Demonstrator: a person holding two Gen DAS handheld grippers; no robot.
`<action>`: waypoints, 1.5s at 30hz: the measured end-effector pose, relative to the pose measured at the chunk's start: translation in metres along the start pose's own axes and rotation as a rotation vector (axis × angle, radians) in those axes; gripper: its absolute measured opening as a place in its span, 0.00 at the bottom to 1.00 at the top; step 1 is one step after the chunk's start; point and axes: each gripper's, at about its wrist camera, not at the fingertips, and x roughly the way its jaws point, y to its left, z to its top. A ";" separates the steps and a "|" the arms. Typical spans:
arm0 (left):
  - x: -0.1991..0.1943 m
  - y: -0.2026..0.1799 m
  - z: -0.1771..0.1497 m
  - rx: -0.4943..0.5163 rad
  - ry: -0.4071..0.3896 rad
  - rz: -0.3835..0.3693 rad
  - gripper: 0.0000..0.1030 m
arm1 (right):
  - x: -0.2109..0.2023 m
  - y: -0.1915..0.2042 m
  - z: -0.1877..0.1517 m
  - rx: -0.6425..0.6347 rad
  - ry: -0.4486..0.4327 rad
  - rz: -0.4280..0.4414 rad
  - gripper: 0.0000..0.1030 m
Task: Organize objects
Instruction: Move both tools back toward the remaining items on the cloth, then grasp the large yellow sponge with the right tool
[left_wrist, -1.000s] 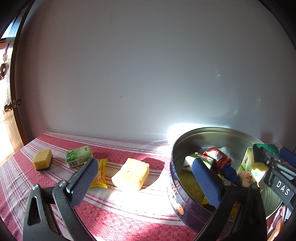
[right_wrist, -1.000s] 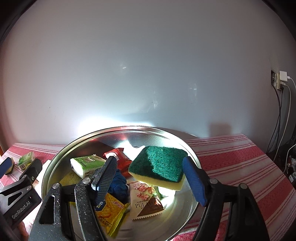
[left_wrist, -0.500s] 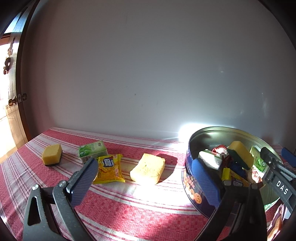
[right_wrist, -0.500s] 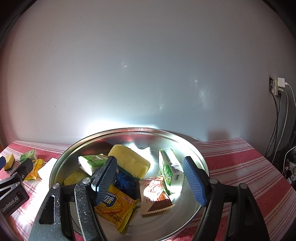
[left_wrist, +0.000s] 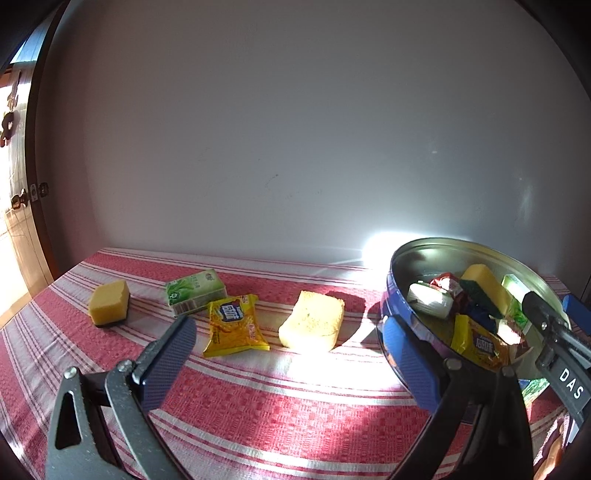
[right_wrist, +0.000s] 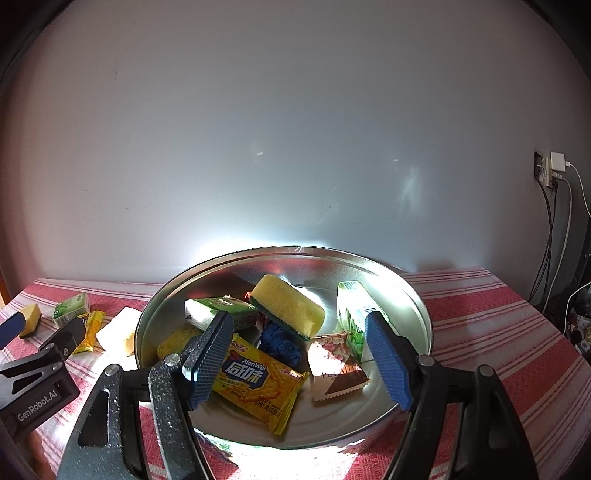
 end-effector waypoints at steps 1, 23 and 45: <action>0.001 0.005 -0.001 -0.002 0.007 0.003 0.99 | -0.005 0.005 -0.002 0.002 0.002 0.008 0.73; 0.036 0.136 -0.003 -0.077 0.164 0.196 0.99 | -0.006 0.149 -0.016 -0.120 0.120 0.263 0.73; 0.048 0.164 0.000 -0.123 0.221 0.253 0.99 | 0.119 0.199 -0.010 0.078 0.474 0.108 0.71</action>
